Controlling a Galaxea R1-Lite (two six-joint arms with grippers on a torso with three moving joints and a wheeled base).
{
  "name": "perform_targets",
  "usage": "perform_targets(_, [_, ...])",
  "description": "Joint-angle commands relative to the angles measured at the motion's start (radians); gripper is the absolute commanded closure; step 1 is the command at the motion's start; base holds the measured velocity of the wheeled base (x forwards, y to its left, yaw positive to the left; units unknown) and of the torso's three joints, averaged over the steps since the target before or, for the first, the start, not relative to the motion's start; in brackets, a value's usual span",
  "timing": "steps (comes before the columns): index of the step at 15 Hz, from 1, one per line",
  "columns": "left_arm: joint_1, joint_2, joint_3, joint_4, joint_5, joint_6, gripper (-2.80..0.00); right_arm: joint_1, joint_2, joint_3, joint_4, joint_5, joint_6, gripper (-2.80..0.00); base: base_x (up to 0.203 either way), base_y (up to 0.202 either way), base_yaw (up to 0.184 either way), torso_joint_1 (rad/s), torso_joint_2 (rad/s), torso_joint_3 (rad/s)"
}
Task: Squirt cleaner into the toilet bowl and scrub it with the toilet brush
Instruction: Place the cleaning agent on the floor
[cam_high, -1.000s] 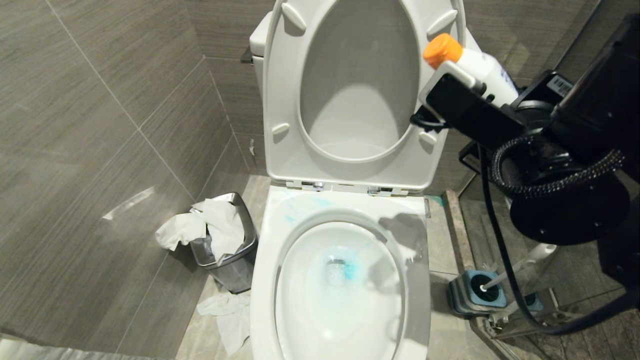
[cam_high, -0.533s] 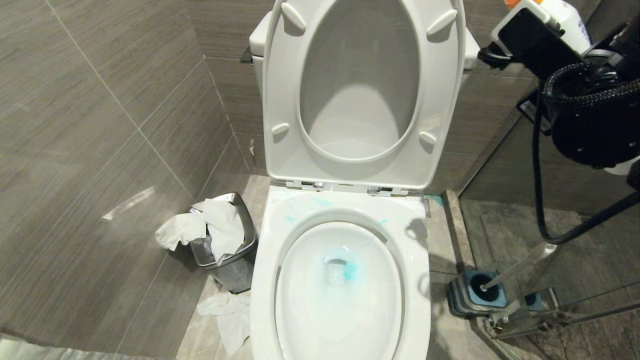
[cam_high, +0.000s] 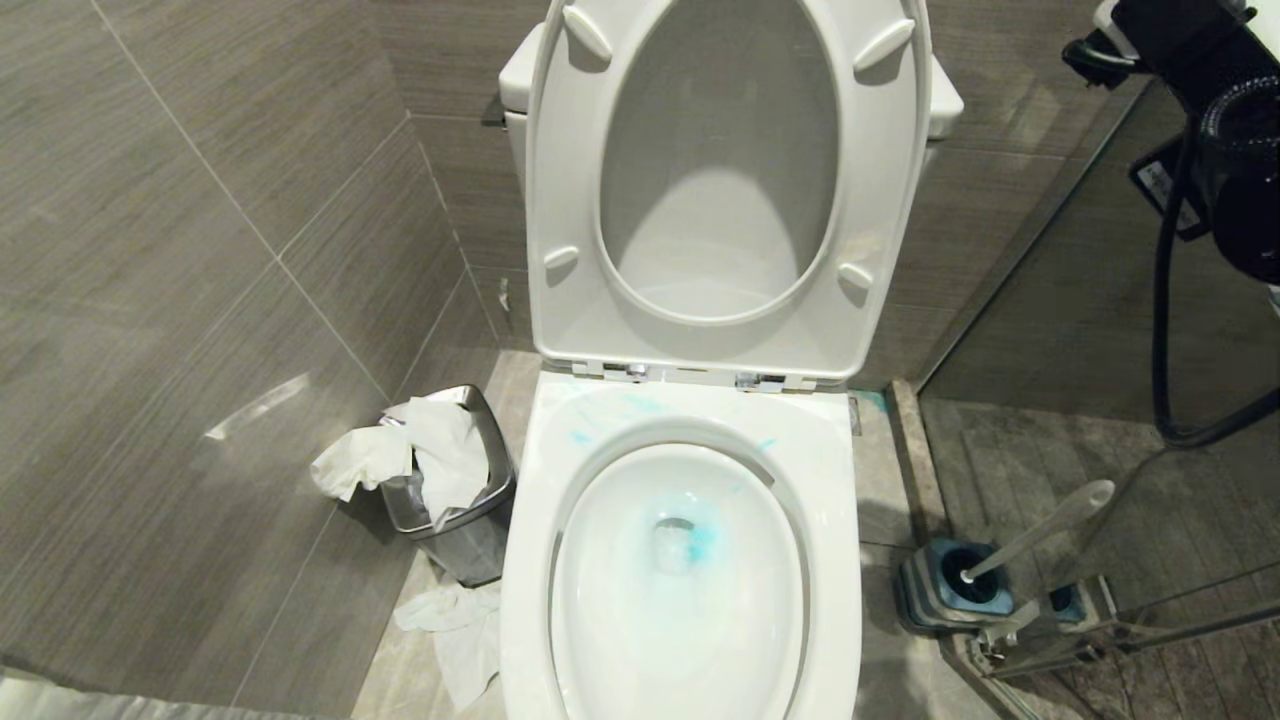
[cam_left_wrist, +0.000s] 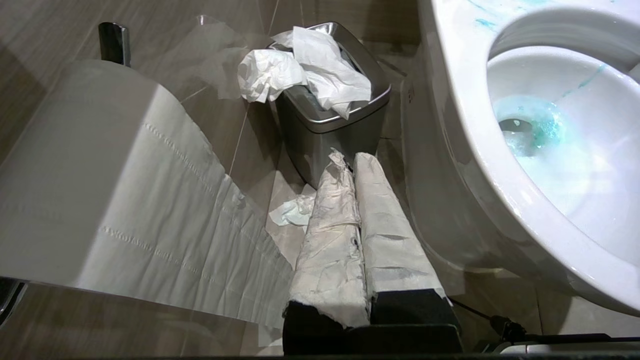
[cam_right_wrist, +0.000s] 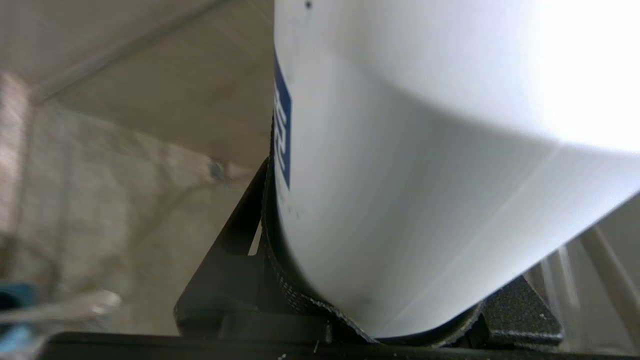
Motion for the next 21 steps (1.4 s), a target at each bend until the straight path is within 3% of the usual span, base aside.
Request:
perform_targets(1, [0.000,0.001,0.002,0.000,0.000,0.000,0.00,-0.027,0.013,-0.007,0.022,-0.006,-0.008,0.00,0.000,0.000,0.000,0.000,0.00,0.000])
perform_targets(6, [0.000,0.001,0.002,0.000,0.000,0.000,0.00,-0.171,0.086,-0.088,0.063,0.061,-0.016,0.00,0.000,0.000,0.000,0.000,0.00,0.000])
perform_targets(9, [0.000,0.001,0.002,0.000,0.000,0.000,0.00,-0.217,0.127,-0.149,0.087,0.133,0.011,0.00,0.000,0.000,0.000,0.000,0.00,0.000])
perform_targets(11, [0.000,0.001,0.002,0.000,0.000,0.000,0.00,-0.244,0.126,-0.168,0.199,0.204,0.156,0.00,0.000,0.000,0.000,0.000,0.00,0.000])
perform_targets(14, [0.000,0.001,0.002,0.000,0.000,0.000,0.00,-0.264,0.103,-0.234,0.520,0.366,0.550,0.00,0.000,0.000,0.000,0.000,0.00,0.000])
perform_targets(16, [0.000,0.001,0.002,0.000,0.000,0.000,0.00,-0.300,0.074,-0.272,0.682,0.552,0.786,0.00,0.000,0.000,0.000,0.000,0.00,0.000])
perform_targets(19, [0.000,0.001,0.002,0.000,0.000,0.000,0.00,-0.390,0.024,-0.260,0.729,0.849,0.968,0.00,0.000,0.000,0.000,0.000,0.00,0.000])
perform_targets(21, [0.000,0.001,0.002,0.000,0.000,0.000,0.00,-0.455,0.007,-0.245,0.731,0.942,1.031,0.00,0.000,0.000,0.000,0.000,0.00,0.000])
